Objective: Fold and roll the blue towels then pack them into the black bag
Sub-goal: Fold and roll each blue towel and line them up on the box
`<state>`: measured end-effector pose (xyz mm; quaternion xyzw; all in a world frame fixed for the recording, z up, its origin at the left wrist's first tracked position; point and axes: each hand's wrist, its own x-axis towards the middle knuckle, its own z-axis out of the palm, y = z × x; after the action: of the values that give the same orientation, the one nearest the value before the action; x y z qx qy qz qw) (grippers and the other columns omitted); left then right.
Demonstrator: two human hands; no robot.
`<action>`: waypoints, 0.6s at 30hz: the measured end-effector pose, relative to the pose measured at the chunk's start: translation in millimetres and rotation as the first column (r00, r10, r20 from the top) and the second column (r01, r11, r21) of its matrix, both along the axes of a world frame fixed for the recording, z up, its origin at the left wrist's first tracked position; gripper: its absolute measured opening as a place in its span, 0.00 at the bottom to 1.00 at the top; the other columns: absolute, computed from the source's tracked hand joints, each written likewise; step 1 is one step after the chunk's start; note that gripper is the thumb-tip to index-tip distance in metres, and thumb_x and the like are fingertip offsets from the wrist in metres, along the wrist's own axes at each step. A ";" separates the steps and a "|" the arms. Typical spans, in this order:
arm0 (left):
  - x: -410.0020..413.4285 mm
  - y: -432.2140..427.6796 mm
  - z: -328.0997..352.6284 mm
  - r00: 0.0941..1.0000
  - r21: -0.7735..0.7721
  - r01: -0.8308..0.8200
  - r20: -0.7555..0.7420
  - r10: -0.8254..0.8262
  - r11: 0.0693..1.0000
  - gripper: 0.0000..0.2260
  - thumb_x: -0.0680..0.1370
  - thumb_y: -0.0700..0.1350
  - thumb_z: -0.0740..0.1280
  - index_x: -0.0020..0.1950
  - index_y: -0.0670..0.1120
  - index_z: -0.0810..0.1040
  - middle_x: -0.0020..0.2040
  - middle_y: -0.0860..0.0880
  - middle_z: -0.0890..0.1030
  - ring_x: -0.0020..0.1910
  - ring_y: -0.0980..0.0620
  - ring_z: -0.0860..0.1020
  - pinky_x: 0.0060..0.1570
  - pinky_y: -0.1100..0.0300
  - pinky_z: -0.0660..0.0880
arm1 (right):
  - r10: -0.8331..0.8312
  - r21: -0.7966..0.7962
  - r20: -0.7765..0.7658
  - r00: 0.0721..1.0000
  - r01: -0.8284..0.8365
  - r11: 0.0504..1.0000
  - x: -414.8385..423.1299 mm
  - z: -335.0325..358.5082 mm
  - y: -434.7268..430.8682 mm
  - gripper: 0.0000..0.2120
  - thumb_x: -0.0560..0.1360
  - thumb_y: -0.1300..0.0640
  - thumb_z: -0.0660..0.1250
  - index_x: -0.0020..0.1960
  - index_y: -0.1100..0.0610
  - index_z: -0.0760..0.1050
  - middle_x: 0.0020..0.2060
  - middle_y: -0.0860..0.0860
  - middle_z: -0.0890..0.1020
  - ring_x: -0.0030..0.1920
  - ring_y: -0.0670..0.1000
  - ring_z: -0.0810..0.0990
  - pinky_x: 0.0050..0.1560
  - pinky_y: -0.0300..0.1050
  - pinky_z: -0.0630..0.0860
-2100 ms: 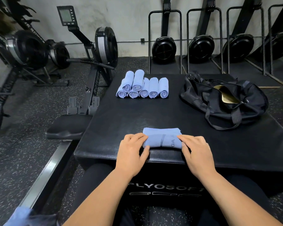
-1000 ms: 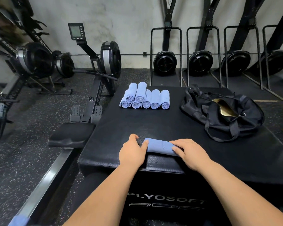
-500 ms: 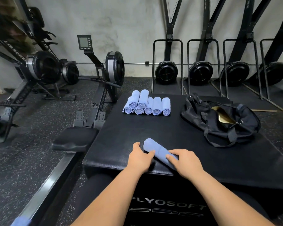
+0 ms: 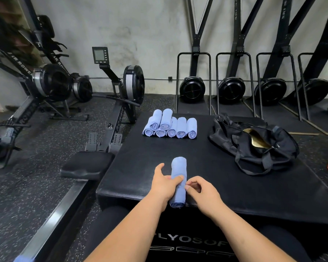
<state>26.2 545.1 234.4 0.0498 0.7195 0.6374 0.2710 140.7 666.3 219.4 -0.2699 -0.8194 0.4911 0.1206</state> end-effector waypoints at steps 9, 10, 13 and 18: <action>-24.6 13.9 19.9 0.996 0.173 -0.087 0.034 0.082 0.981 0.38 0.75 0.46 0.80 0.79 0.56 0.63 0.54 0.50 0.84 0.46 0.51 0.87 0.46 0.51 0.85 | 0.183 -0.334 -0.128 0.975 -0.216 0.917 -23.7 30.1 12.1 0.20 0.77 0.46 0.76 0.62 0.46 0.71 0.53 0.52 0.88 0.53 0.55 0.85 0.65 0.58 0.78; -27.9 15.8 22.4 0.996 0.168 -0.088 0.014 0.087 0.982 0.37 0.75 0.47 0.80 0.78 0.56 0.64 0.54 0.50 0.85 0.46 0.52 0.87 0.44 0.53 0.84 | 0.167 -0.360 -0.141 0.976 -0.208 0.910 -28.2 32.3 13.5 0.19 0.77 0.48 0.76 0.63 0.47 0.71 0.53 0.54 0.88 0.55 0.58 0.86 0.67 0.59 0.79; -40.8 22.7 30.0 0.997 0.173 -0.069 -0.011 0.072 0.983 0.30 0.76 0.49 0.79 0.74 0.54 0.69 0.53 0.50 0.86 0.43 0.53 0.88 0.38 0.58 0.82 | 0.084 -0.409 -0.171 0.982 -0.148 0.901 -48.0 39.9 17.9 0.17 0.78 0.56 0.75 0.63 0.49 0.73 0.51 0.55 0.88 0.55 0.59 0.87 0.66 0.61 0.79; -70.0 36.0 31.6 1.000 0.177 -0.008 -0.014 0.011 0.984 0.18 0.81 0.51 0.73 0.69 0.53 0.74 0.54 0.49 0.87 0.47 0.49 0.88 0.52 0.47 0.85 | -0.050 -0.470 -0.183 0.982 -0.042 0.881 -81.9 51.9 31.4 0.15 0.79 0.60 0.74 0.62 0.52 0.74 0.47 0.55 0.89 0.50 0.56 0.89 0.58 0.55 0.84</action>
<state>-43.9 581.0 266.1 0.0751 0.6621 0.6999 0.2571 58.8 697.7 271.3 -0.2448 -0.6594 0.6989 0.1296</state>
